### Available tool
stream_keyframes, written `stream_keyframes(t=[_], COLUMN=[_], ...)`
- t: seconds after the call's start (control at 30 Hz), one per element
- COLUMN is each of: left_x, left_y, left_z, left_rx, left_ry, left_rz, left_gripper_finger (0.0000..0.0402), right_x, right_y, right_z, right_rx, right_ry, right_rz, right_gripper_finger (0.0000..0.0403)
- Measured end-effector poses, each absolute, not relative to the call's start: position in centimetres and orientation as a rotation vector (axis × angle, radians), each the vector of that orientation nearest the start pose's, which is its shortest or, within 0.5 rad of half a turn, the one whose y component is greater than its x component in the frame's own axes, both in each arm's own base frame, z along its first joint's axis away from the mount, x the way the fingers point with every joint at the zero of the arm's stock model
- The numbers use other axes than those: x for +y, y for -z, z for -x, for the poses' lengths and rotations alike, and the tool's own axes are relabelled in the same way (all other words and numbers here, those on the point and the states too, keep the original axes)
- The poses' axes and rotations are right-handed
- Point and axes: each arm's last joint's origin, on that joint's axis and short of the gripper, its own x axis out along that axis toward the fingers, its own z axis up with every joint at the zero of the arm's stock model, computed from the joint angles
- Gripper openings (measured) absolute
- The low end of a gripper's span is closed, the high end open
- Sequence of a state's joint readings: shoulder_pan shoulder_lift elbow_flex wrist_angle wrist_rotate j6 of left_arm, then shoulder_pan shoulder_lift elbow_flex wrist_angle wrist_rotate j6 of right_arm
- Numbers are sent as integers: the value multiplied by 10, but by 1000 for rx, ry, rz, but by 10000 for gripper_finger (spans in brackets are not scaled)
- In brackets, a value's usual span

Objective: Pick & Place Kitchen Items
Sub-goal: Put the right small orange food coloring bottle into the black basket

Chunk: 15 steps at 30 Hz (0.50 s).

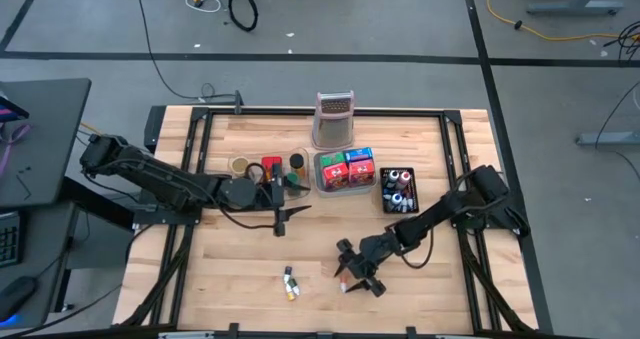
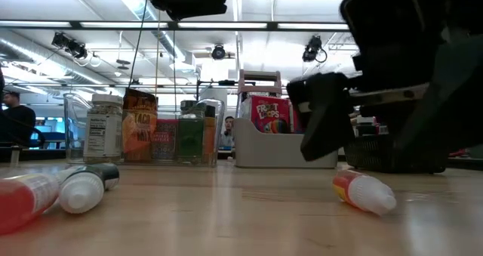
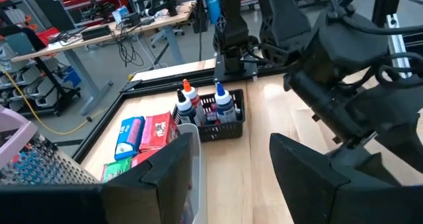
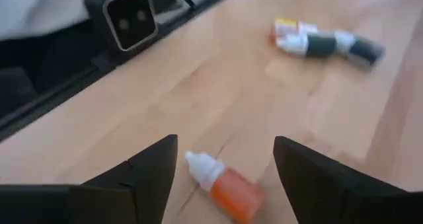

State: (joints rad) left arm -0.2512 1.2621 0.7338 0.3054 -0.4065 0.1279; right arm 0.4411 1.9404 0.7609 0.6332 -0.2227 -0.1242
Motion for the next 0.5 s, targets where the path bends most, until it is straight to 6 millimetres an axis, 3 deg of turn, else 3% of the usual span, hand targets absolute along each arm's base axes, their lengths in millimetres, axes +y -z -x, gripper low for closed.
stream_keyframes(t=[0.13, 0.3, 0.5], left_x=[-57, -57, -56], left_y=[-262, -263, -262], left_z=[-268, -268, -268], left_rx=[221, 221, 222], left_ry=[-141, -142, -143], left_rz=[-199, -199, -199], left_gripper_finger=[210, 210, 210], right_x=[152, 152, 148], right_y=[-88, -73, -69], right_z=[-313, -324, -334], right_rx=[491, 508, 473], right_ry=[-734, -819, -834], right_rz=[274, 245, 303], right_gripper_finger=[263, 263, 243])
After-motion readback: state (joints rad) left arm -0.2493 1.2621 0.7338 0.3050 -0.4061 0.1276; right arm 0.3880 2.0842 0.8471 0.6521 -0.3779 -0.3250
